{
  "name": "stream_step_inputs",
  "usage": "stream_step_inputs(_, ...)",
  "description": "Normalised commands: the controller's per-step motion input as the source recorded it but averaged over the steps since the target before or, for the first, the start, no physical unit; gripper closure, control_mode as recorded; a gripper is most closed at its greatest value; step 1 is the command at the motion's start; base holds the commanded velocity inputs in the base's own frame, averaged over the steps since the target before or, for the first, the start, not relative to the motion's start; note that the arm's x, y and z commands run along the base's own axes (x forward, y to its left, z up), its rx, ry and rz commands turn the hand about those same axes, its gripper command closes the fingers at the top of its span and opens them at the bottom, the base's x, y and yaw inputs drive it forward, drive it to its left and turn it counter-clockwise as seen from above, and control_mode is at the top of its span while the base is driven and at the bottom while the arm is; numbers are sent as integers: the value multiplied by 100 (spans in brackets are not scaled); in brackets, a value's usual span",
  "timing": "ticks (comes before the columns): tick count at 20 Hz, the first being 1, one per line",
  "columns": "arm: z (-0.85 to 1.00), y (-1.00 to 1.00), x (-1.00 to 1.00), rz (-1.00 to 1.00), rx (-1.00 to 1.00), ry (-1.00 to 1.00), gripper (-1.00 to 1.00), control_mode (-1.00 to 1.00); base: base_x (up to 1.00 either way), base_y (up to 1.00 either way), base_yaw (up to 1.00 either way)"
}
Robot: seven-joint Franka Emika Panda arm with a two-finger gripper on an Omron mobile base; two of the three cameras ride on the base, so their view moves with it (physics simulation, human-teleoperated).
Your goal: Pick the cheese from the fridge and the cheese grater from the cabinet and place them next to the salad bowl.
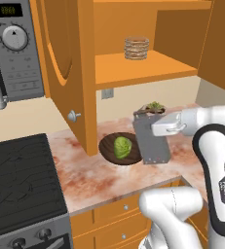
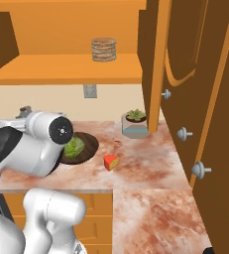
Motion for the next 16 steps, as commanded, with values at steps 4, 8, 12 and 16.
stream_step_inputs(4,-63,47,24,-7,15,-1,100,-100,0,0,0)
stream_step_inputs(8,-71,52,22,-7,13,0,100,-100,0,0,0)
stream_step_inputs(12,-72,49,2,-13,3,0,100,-100,0,0,0)
stream_step_inputs(16,-80,38,0,-14,0,-1,100,-100,0,0,0)
